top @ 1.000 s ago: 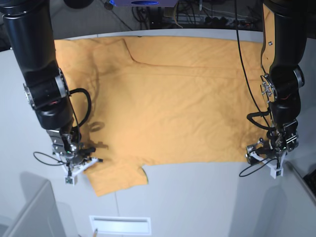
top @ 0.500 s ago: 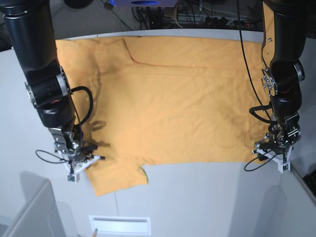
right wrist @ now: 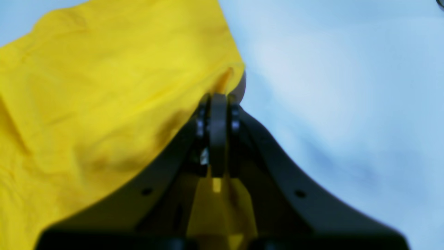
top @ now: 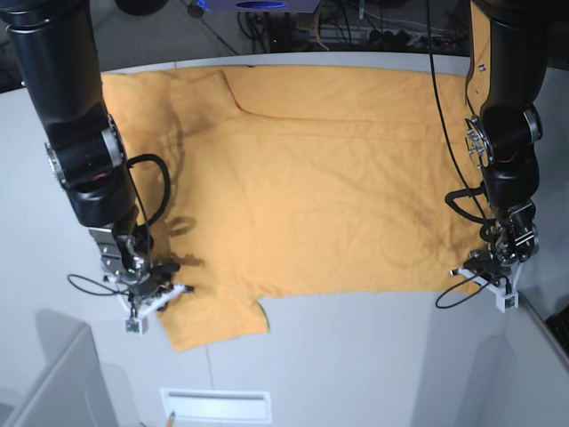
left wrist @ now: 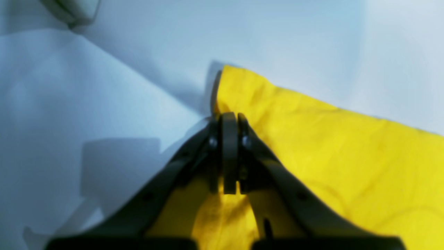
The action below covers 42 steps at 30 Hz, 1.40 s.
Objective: Fold the T-shirt properly
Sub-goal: 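Lift the hem with both grippers and fold it toward the collar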
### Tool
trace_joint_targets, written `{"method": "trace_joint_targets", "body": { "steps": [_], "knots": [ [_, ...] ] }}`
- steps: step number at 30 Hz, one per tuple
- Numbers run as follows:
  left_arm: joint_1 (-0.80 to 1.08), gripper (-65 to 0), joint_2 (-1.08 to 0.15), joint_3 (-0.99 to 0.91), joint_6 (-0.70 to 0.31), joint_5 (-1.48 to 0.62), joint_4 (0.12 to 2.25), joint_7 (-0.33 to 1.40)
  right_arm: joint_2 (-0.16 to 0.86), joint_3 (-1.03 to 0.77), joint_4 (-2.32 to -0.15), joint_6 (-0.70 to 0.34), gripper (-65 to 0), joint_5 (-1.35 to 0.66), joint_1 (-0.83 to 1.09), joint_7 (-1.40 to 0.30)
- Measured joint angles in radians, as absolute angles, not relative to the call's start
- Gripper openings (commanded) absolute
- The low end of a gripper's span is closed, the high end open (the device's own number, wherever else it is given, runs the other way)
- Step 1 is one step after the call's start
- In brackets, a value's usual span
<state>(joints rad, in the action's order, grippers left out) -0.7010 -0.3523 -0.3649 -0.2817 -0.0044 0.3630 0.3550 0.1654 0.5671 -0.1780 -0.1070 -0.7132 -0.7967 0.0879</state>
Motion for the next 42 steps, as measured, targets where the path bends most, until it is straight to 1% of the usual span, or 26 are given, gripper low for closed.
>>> {"method": "trace_joint_targets", "body": {
  "steps": [4, 7, 10, 13, 15, 20, 23, 28, 30, 35, 37, 42],
  "knots": [
    [-0.701, -65.0, -0.353, -0.365, -0.285, -0.004, 0.364, 0.355, 0.187, 0.567, -0.186, -0.109, -65.0, -0.714, -0.799, 0.091],
    [-0.674, -65.0, -0.349, -0.365, -0.285, -0.001, 0.415, 0.372, 0.199, 0.567, -0.186, -0.109, -65.0, -0.714, -0.797, 0.086],
    [-0.595, -65.0, -0.347, -0.365, -0.287, -0.067, 0.527, 0.396, 0.207, 0.563, -0.186, -0.109, -65.0, -0.714, -0.797, 0.089],
    [-0.526, -65.0, -0.348, -0.353, -0.286, -0.170, 0.664, 0.521, 0.210, 0.565, -0.186, -0.111, -65.0, -0.714, -0.797, 0.087],
    [-0.480, -65.0, -0.347, -0.352, -0.287, -0.231, 0.745, 0.539, 0.210, 0.568, -0.186, -0.112, -65.0, -0.714, -0.797, 0.087],
    [-0.399, -65.0, -0.347, -0.360, -0.285, -0.242, 0.915, 0.626, 0.210, 0.568, -0.186, -0.112, -65.0, -0.714, -0.793, 0.060],
    [-0.381, -65.0, -0.347, -0.361, -0.286, -0.248, 1.011, 0.652, 0.208, 0.568, -0.186, -0.113, -65.0, -0.714, -0.780, 0.059],
    [-0.333, -65.0, -0.337, -0.480, -0.291, -0.258, 1.147, 0.721, 0.216, 0.567, -0.186, -0.113, -65.0, -0.717, -0.775, 0.060],
    [-0.306, -65.0, -0.344, -0.488, -0.287, -0.255, 1.176, 0.742, 0.224, 0.567, -0.188, -0.115, -65.0, -0.717, -0.765, 0.060],
    [-0.267, -65.0, -0.334, -0.493, -0.289, -0.258, 1.202, 0.746, 0.252, 0.565, -0.263, -0.114, -65.0, -0.717, -0.736, 0.054],
    [-0.243, -65.0, -0.336, -0.495, -0.292, -0.261, 1.236, 0.746, 0.272, 0.564, -0.303, -0.114, -65.0, -0.721, -0.717, 0.027],
    [-0.233, -65.0, -0.336, -0.492, -0.288, -0.257, 1.270, 0.749, 0.308, 0.563, -0.474, -0.112, -65.0, -0.724, -0.632, -0.003]
  ]
}}
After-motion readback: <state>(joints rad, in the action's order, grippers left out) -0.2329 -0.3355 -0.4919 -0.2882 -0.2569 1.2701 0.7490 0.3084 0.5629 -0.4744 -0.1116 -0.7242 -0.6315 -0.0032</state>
